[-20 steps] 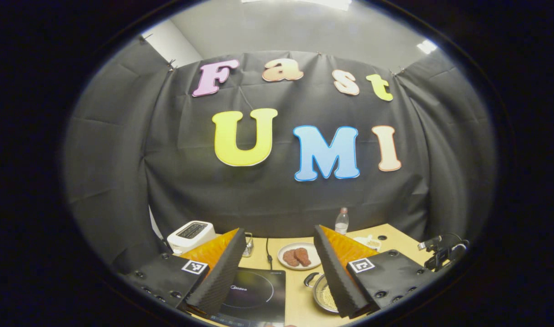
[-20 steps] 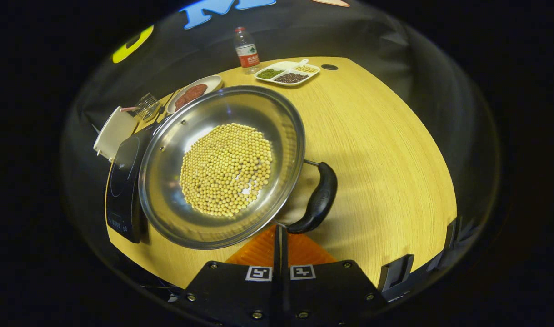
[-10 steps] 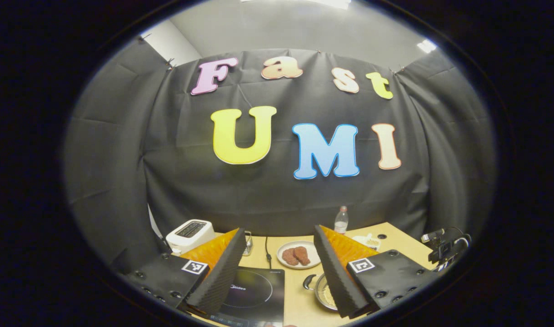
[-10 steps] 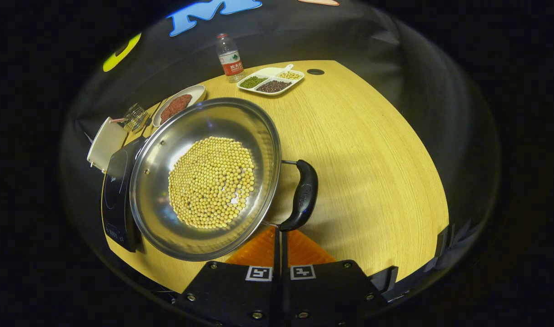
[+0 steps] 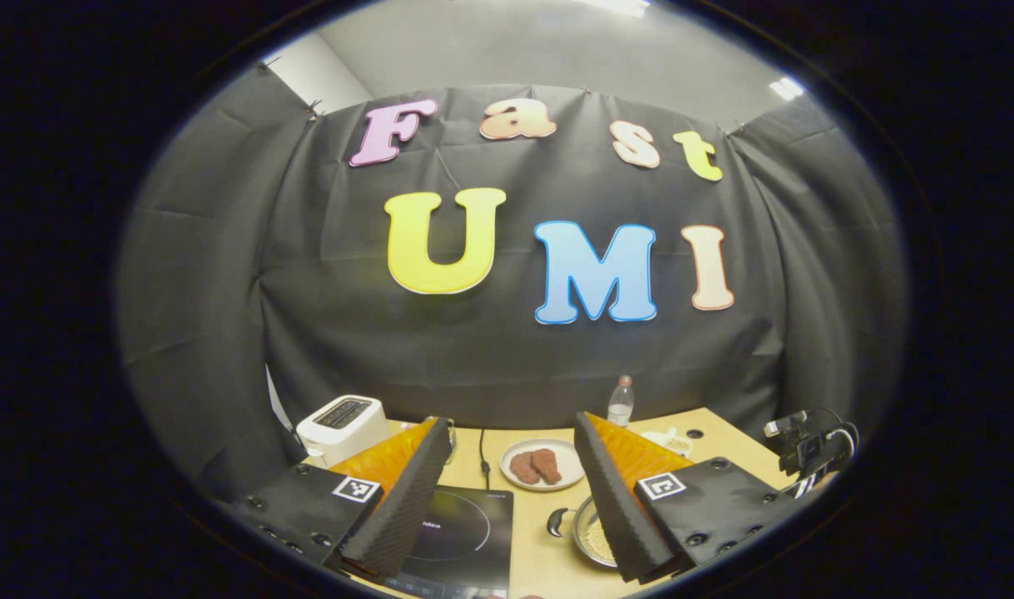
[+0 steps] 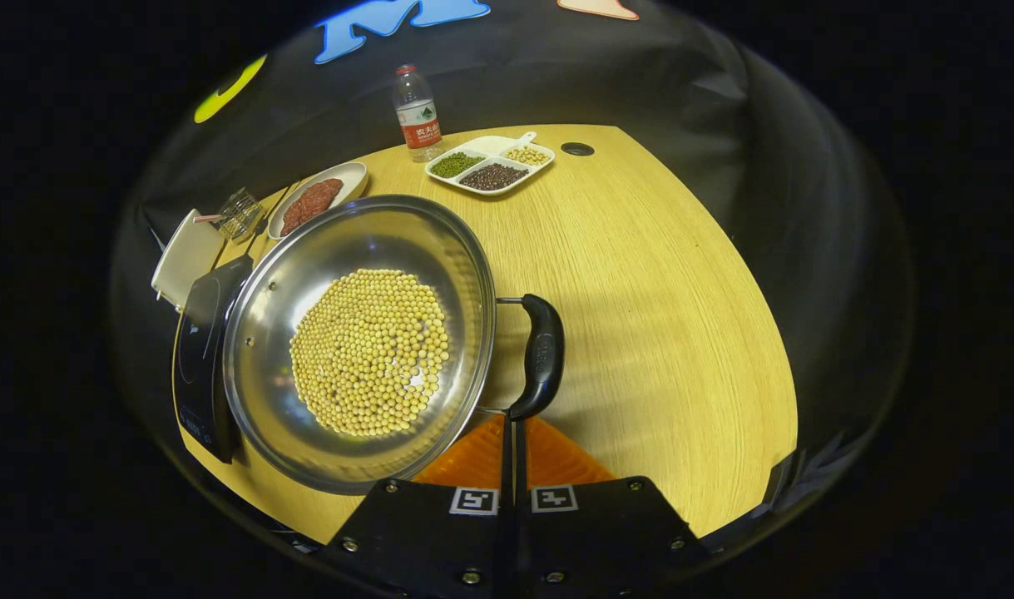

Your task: First push the handle of the pot to place it horizontally, then grasp the pot with both hands and set it on the induction cooktop.

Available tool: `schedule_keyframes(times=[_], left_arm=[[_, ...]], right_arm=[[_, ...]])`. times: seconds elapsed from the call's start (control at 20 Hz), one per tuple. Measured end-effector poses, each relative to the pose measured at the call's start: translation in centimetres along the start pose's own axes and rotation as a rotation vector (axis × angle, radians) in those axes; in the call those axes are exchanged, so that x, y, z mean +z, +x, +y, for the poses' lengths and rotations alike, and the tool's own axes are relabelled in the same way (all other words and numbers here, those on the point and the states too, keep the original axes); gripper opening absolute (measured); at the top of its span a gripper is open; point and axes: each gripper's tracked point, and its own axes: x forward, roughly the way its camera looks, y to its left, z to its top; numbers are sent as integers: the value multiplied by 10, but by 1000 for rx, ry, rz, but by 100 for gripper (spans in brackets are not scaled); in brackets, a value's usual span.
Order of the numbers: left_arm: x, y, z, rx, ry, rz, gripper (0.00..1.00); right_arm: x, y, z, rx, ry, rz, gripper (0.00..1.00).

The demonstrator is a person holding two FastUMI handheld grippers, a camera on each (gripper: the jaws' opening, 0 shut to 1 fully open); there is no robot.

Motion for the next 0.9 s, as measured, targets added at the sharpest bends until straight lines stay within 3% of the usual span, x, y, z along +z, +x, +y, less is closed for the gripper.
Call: schedule_keyframes(times=[0.55, 0.9], left_arm=[[-11, 16, -12, -1, -21, 26, 95], [-17, 18, -23, -70, -24, 41, 95]], right_arm=[[30, 12, -10, -2, -80, -12, 0], [34, -20, -9, 7, -88, -94, 0]])
